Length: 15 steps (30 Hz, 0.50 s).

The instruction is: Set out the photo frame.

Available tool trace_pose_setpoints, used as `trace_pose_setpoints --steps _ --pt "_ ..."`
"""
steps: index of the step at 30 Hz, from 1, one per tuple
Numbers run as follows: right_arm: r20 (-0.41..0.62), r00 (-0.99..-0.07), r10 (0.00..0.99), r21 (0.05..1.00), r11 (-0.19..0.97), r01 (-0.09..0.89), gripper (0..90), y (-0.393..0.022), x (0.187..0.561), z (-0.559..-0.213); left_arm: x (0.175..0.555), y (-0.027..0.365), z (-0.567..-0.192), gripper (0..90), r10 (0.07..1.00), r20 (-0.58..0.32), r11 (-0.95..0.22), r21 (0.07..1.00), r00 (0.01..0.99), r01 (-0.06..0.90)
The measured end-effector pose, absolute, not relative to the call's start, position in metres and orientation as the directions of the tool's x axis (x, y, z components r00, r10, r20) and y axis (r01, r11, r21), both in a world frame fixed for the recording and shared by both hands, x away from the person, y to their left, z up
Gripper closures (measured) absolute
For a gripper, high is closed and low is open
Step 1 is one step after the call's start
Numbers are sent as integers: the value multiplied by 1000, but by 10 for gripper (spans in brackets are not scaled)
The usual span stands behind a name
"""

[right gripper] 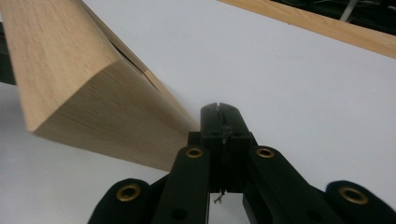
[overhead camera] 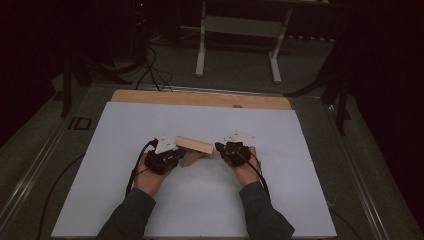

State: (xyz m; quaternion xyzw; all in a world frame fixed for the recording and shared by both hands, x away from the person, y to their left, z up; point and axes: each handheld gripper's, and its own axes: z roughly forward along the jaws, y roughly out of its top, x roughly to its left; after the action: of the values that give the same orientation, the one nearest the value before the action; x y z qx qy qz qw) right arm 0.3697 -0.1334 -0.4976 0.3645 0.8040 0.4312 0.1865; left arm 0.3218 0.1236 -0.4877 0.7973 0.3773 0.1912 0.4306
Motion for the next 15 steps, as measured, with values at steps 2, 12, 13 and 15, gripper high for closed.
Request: trace_pose_setpoints --steps 2,12,13,15 --pt "13 -668 744 829 365 423 899 -133 370 -497 323 124 -488 865 767 -16 -349 828 641 439" --pt "32 -668 743 833 349 429 899 -132 373 -498 325 123 -489 894 776 -12 -347 826 630 443" --pt "36 -669 742 834 346 429 899 -132 373 -498 326 123 -489 894 777 -12 -347 826 630 444" --pt "43 -671 740 833 344 433 899 -132 374 -498 326 123 -489 895 777 -12 -348 825 629 445"
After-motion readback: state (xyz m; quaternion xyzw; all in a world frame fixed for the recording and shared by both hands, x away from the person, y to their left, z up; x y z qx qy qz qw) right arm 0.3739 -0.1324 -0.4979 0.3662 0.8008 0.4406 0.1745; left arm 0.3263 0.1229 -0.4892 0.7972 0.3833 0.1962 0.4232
